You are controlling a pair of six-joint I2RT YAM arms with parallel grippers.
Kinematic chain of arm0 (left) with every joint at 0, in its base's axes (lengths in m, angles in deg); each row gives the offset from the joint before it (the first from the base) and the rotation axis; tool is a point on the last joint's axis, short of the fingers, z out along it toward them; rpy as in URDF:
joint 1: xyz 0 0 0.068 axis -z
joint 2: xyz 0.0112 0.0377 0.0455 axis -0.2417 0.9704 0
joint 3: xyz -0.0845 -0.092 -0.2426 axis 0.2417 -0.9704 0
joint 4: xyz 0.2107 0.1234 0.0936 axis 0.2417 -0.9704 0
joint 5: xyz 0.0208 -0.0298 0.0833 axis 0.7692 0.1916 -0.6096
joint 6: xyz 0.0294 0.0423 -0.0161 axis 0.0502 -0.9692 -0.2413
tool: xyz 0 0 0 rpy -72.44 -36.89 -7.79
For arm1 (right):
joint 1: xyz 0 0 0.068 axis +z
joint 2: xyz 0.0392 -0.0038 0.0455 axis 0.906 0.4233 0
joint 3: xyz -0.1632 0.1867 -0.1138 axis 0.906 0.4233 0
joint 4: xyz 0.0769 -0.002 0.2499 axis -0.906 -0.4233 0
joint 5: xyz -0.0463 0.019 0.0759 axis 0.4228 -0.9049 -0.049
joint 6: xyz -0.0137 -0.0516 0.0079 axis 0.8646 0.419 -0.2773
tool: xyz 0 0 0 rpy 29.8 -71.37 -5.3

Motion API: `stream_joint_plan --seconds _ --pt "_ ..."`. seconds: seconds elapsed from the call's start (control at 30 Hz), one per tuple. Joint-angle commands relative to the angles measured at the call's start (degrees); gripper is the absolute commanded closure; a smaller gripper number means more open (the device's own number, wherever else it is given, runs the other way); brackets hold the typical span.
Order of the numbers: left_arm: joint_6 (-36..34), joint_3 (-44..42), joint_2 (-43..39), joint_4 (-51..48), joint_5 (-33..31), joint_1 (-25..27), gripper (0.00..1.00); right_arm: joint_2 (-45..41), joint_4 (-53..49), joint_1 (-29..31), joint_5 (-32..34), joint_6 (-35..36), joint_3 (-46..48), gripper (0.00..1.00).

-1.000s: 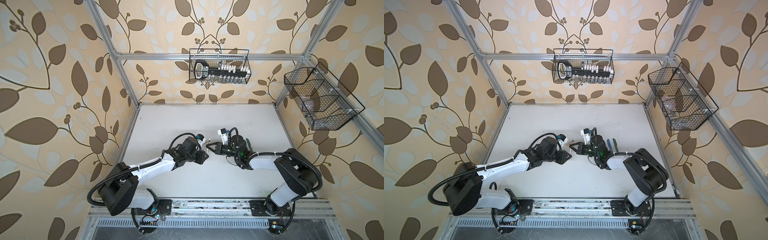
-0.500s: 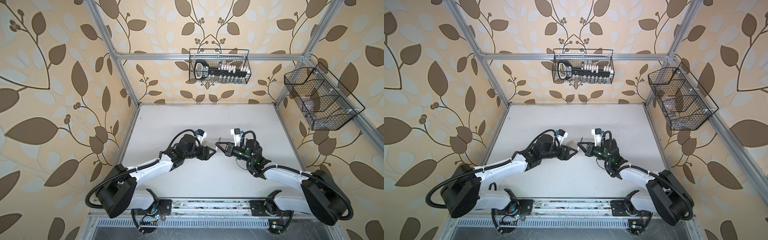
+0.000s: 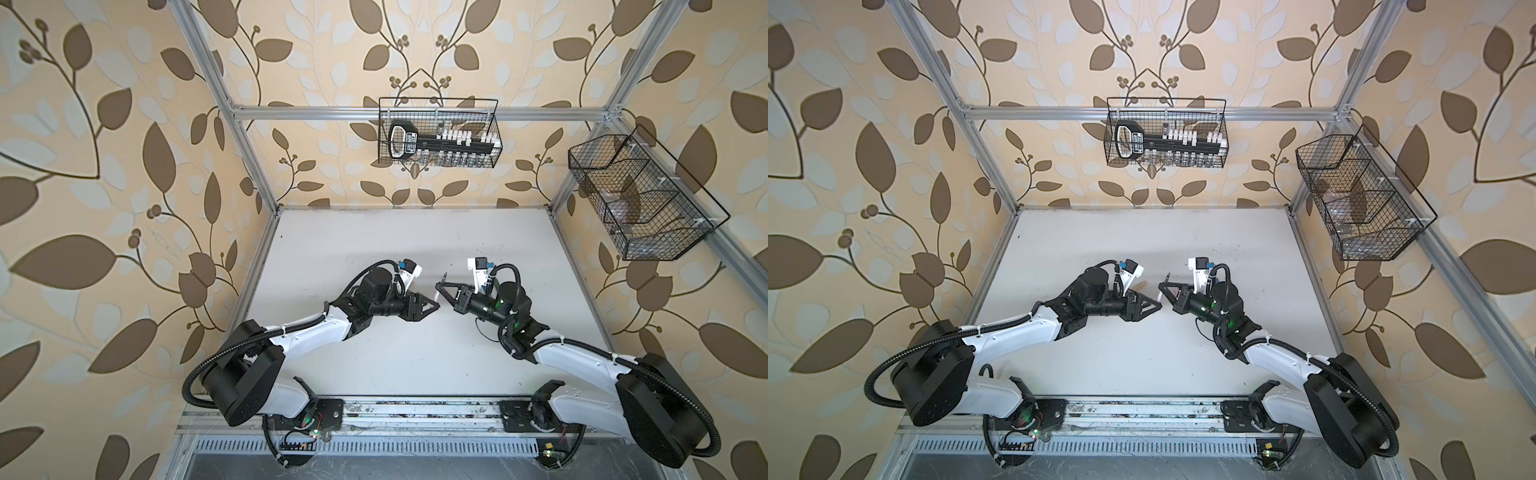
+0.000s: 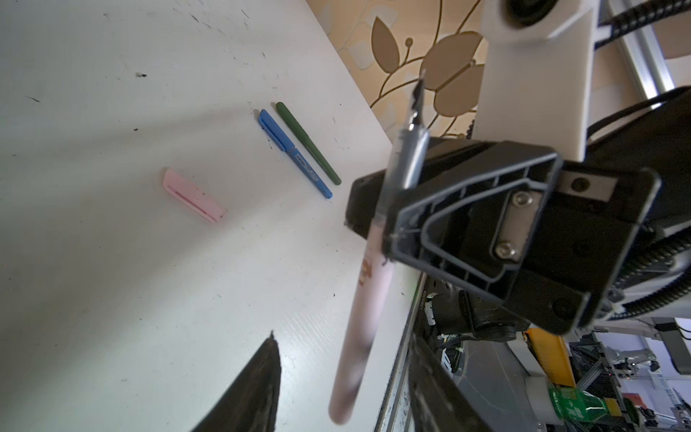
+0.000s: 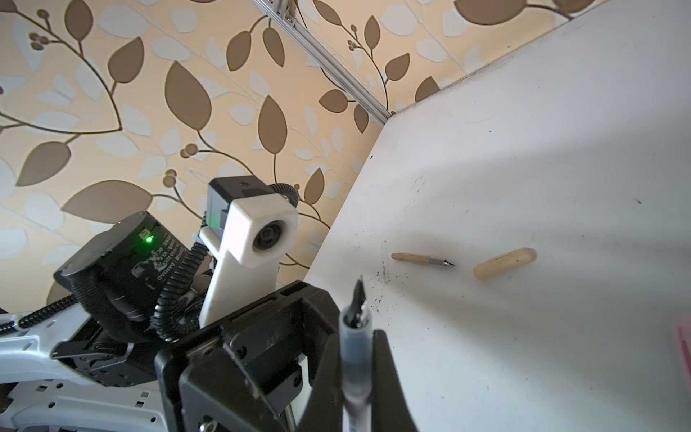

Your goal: Insert the pens into the pen caps

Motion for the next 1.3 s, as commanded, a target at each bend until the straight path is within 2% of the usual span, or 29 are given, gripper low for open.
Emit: stream_joint_plan --seconds 0.0,0.17,0.37,0.47,0.63,0.7,0.73,0.8,0.87,0.9,1.0,1.07,1.17,1.27 --pt "0.8 1.2 -0.2 4.0 3.0 0.0 0.5 0.6 1.7 0.7 1.2 -0.1 -0.2 1.0" --pt "1.0 1.7 0.5 3.5 3.9 0.1 0.5 1.0 3.9 1.9 1.5 0.6 -0.2 1.0" --pt "0.8 2.1 0.9 2.9 4.9 0.2 0.61 1.1 4.7 2.6 2.7 1.2 0.1 1.0" --pt "0.6 1.9 0.7 2.7 4.4 0.3 0.7 1.1 4.7 2.5 2.5 1.3 0.0 1.0" --pt "-0.4 2.0 0.1 1.6 2.8 0.3 0.79 1.1 4.4 2.7 1.5 1.9 0.1 1.0" --pt "-1.0 2.1 -0.2 0.9 1.6 0.3 0.87 1.0 4.1 2.9 0.4 2.9 0.1 1.0" --pt "-1.4 2.2 -0.4 0.2 0.8 0.3 0.95 0.6 3.9 2.9 0.4 3.2 0.4 1.0" --pt "-3.1 3.2 -0.9 -2.8 -0.9 0.3 0.96 -0.7 2.0 2.8 0.4 4.3 0.7 0.98" --pt "-5.4 4.3 -1.4 -7.2 -3.1 0.3 0.96 -3.8 -3.5 2.5 1.6 6.6 0.5 0.74" --pt "-6.6 4.6 -1.8 -9.0 -4.4 0.3 0.97 -5.3 -6.8 2.2 2.3 7.7 0.1 0.69" --pt "-9.3 5.1 -2.6 -13.0 -7.2 0.3 0.98 -11.2 -22.3 -0.1 4.9 11.3 -3.7 0.66" --pt "-11.9 6.1 -2.4 -16.2 -8.9 0.3 0.98 -12.2 -38.6 -2.1 8.5 16.6 -10.2 0.57" --pt "-15.8 7.9 -1.8 -20.5 -11.8 0.9 0.98 -6.8 -58.0 -5.5 12.0 25.1 -20.2 0.55" --pt "-19.1 10.1 -2.1 -24.4 -15.8 2.8 1.0 0.3 -67.9 -6.8 14.2 30.9 -27.8 0.54"
